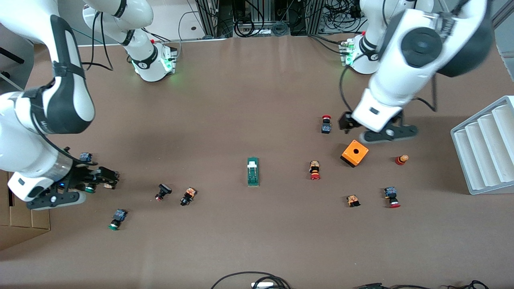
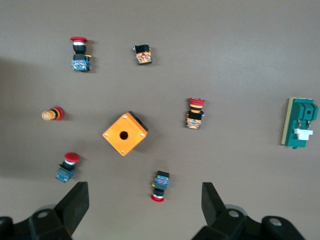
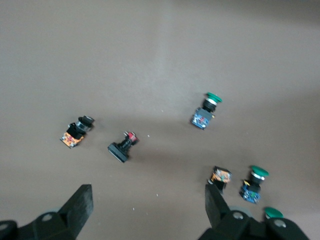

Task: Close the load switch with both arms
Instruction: 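Move the left gripper above the green switch while the right gripper approaches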

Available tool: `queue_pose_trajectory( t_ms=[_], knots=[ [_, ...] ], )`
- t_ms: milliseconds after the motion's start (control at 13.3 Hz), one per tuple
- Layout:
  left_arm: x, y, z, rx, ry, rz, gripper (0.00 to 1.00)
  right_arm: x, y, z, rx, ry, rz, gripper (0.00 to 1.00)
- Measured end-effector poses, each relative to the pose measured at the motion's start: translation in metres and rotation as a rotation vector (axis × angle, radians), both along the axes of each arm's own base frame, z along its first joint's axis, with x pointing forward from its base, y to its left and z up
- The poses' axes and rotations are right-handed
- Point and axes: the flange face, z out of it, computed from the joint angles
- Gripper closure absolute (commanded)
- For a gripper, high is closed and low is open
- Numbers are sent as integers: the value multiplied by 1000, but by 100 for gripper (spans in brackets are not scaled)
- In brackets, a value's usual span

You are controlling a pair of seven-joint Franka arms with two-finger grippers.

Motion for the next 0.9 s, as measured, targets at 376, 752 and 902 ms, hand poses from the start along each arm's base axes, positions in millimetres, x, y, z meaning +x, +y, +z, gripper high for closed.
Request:
queue_pose_trajectory(
  t_ms=[376,752,902],
  knots=[
    [-39,-90,-11,34,-75,68,5,12,9,-32,-3,-3,14,0],
    [-59,-160,-44,16,-174,84,5,18,17,-53,-5,-4,28,0],
    [-64,-182,-59,5,-208,75,6,24,22,-66,-5,-23,35,0]
  ],
)
